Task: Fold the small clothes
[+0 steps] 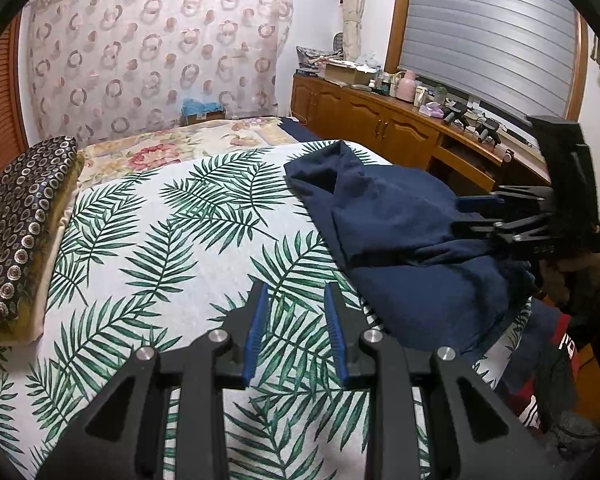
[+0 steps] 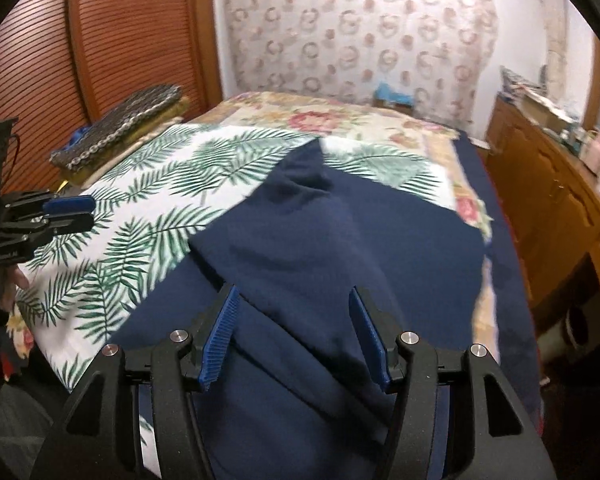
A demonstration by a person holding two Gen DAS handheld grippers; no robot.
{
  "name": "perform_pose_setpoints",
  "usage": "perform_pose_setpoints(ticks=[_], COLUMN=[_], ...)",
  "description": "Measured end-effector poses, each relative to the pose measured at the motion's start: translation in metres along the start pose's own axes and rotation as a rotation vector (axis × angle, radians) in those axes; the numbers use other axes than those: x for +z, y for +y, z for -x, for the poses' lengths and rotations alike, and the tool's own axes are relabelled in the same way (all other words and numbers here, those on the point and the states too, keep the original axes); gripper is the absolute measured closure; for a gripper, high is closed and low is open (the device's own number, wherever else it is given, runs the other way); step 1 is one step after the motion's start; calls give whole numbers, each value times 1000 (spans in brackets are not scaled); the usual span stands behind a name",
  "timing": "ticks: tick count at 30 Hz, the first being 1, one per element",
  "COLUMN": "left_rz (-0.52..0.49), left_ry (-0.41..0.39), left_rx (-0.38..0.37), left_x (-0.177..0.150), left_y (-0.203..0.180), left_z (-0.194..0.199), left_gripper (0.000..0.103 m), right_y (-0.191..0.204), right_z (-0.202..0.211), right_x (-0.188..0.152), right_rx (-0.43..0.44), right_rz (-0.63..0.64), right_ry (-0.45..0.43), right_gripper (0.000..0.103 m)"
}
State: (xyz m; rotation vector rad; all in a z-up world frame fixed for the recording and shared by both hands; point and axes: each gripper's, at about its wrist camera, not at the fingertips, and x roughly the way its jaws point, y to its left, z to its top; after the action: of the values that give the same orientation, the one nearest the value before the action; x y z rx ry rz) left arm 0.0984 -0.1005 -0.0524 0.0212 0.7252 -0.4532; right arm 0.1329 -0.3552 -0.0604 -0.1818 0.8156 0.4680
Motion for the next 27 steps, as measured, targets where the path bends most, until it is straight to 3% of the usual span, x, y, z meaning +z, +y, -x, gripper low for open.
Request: perform_pose_setpoints(ticks=[11, 21, 24, 26, 27], left_rz=[9, 13, 12, 12, 12], left_ry=[8, 13, 17, 18, 18], left_rx=[1, -3, -6, -7, -8], left_x=[-5, -8, -10, -10, -10], left_y=[2, 2, 2, 2, 1], left_z=[-3, -6, -8, -8, -8], left_gripper=[76, 76, 76, 76, 76], right_y=[32, 24, 20, 12, 8], right_z=[-57, -73, -70, -63, -59], right_x=[17, 15, 14, 17, 19], right_rx=[70, 56, 29, 37, 43], right_rz=[98, 114, 122, 98, 85], right_ry=[99, 123, 111, 94, 81], right_gripper=[45, 46, 67, 92, 92])
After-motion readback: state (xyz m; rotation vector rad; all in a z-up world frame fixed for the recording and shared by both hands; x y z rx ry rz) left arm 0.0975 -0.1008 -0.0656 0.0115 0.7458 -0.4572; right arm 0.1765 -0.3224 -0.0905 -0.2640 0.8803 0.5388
